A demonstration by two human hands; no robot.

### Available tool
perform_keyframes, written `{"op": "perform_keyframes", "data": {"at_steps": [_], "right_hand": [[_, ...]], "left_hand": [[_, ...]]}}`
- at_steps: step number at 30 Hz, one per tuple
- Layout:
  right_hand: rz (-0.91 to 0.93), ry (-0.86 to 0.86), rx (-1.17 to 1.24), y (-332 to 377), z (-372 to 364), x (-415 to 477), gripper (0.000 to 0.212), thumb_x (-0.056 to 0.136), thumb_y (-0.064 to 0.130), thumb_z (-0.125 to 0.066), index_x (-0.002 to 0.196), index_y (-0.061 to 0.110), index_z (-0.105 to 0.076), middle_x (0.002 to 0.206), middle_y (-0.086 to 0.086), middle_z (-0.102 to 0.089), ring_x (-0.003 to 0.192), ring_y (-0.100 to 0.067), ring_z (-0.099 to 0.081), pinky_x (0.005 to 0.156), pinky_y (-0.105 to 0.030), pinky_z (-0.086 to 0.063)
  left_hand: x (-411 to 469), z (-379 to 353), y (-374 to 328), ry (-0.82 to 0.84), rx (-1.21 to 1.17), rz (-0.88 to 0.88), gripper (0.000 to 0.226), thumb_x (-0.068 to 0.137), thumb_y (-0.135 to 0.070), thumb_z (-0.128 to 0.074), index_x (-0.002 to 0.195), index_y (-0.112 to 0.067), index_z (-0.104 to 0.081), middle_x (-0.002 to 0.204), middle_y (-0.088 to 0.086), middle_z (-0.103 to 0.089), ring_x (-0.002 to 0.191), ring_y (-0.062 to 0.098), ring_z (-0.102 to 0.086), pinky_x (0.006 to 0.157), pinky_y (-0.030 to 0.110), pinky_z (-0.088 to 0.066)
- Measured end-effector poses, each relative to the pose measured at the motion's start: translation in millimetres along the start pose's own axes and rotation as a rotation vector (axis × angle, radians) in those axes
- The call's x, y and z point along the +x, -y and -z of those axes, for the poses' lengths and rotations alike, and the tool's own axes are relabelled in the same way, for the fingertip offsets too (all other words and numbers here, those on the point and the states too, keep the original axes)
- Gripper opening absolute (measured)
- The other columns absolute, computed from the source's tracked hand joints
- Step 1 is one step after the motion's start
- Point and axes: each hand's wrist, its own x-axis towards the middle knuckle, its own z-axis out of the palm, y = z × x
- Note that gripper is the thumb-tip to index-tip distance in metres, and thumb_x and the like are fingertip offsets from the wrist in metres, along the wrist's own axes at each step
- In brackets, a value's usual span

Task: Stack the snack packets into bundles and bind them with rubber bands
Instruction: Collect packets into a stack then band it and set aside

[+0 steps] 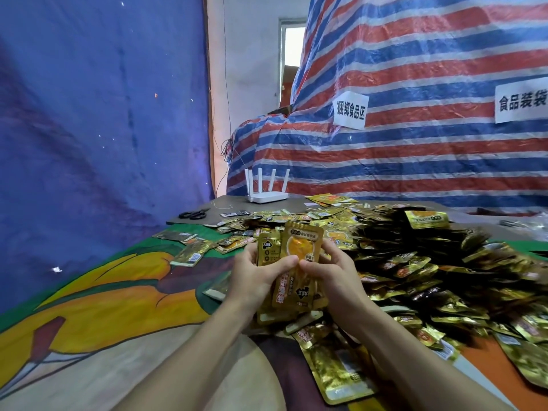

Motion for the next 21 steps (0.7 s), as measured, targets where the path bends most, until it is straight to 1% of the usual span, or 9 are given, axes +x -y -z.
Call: {"op": "perform_keyframes", "data": {"at_steps": [3,5,8,11,13,16,18,20,21], "right_hand": [[0.029,0.021,0.007,1.2,-2.2,-1.6,0.039,0.088,-0.013,-0.055,0.104,0.017,-0.072,0.093,-0.009,-0.077,0.082,-0.023,-0.075,0.062,-0.027,-0.058],[0.058,0.028,0.040,1.3,-5.7,-1.7,0.040,0.085,-0.013,-0.054,0.098,0.018,-0.075,0.092,-0.011,-0.077,0.083,-0.026,-0.075,0.064,-0.032,-0.060],[0.065,0.064,0.157,2.6,-14.4,-1.3,0.040,0.071,-0.002,-0.055,0.097,0.019,-0.076,0.101,-0.017,-0.076,0.093,-0.034,-0.074,0.076,-0.045,-0.062],[0.085,0.068,0.109,3.5,-21.2,-2.5,0.048,0.066,0.008,-0.051,0.109,0.016,-0.071,0.100,-0.010,-0.077,0.094,-0.027,-0.075,0.070,-0.031,-0.060],[0.109,0.082,0.046,2.4,-26.0,-4.4,0.049,0.069,0.011,-0.049,0.114,0.017,-0.066,0.100,-0.003,-0.077,0.094,-0.019,-0.074,0.071,-0.024,-0.058],[0.117,0.089,0.029,-0.3,-36.9,-7.5,0.039,0.083,0.005,-0.051,0.117,0.019,-0.063,0.102,-0.002,-0.075,0.097,-0.016,-0.072,0.077,-0.026,-0.057],[0.111,0.096,0.053,-4.1,-44.4,-10.6,0.038,0.089,-0.004,-0.051,0.120,0.018,-0.061,0.110,-0.011,-0.073,0.101,-0.020,-0.070,0.085,-0.032,-0.059],[0.081,0.107,0.062,-8.3,-48.2,-13.9,0.044,0.079,0.003,-0.055,0.121,0.016,-0.059,0.114,-0.016,-0.070,0.105,-0.026,-0.069,0.090,-0.039,-0.056],[0.060,0.126,0.050,-9.9,-47.1,-15.4,0.049,0.072,0.005,-0.054,0.120,0.015,-0.058,0.113,-0.016,-0.069,0.105,-0.027,-0.069,0.089,-0.040,-0.057]], "left_hand": [[-2.2,-1.4,-3.2,0.033,-0.033,-0.024,0.070,0.053,-0.030,-0.089,0.116,-0.019,-0.060,0.102,0.011,-0.076,0.087,0.027,-0.076,0.071,0.043,-0.062],[-4.1,-2.8,-6.1,0.061,-0.115,0.028,0.074,0.052,-0.026,-0.090,0.117,-0.027,-0.054,0.107,0.014,-0.074,0.090,0.032,-0.075,0.074,0.049,-0.063],[-7.1,-3.1,-11.3,0.191,-0.248,0.137,0.066,0.048,-0.029,-0.091,0.108,-0.014,-0.069,0.102,0.020,-0.075,0.090,0.038,-0.074,0.079,0.052,-0.061],[-7.5,-1.7,-14.7,0.219,-0.158,0.106,0.057,0.050,-0.034,-0.089,0.099,-0.007,-0.076,0.101,0.021,-0.075,0.095,0.042,-0.072,0.089,0.055,-0.058],[-7.2,-1.0,-14.5,0.130,-0.072,-0.014,0.056,0.051,-0.039,-0.086,0.097,-0.010,-0.075,0.094,0.012,-0.077,0.091,0.035,-0.074,0.083,0.047,-0.061],[-8.6,-0.8,-15.6,0.028,-0.003,-0.228,0.040,0.066,-0.029,-0.081,0.101,-0.012,-0.072,0.091,0.003,-0.078,0.085,0.021,-0.075,0.076,0.035,-0.060],[-7.9,1.8,-14.5,0.074,-0.047,-0.274,0.048,0.067,-0.026,-0.080,0.108,-0.004,-0.067,0.091,0.004,-0.077,0.084,0.019,-0.074,0.073,0.028,-0.058],[-7.6,9.4,-14.7,0.186,-0.047,-0.213,0.052,0.062,-0.031,-0.081,0.105,-0.005,-0.070,0.089,0.005,-0.076,0.082,0.018,-0.073,0.071,0.027,-0.056],[-7.2,14.4,-13.4,0.253,-0.040,-0.157,0.043,0.060,-0.029,-0.082,0.098,-0.010,-0.075,0.088,0.005,-0.076,0.081,0.018,-0.073,0.070,0.027,-0.056]]}}
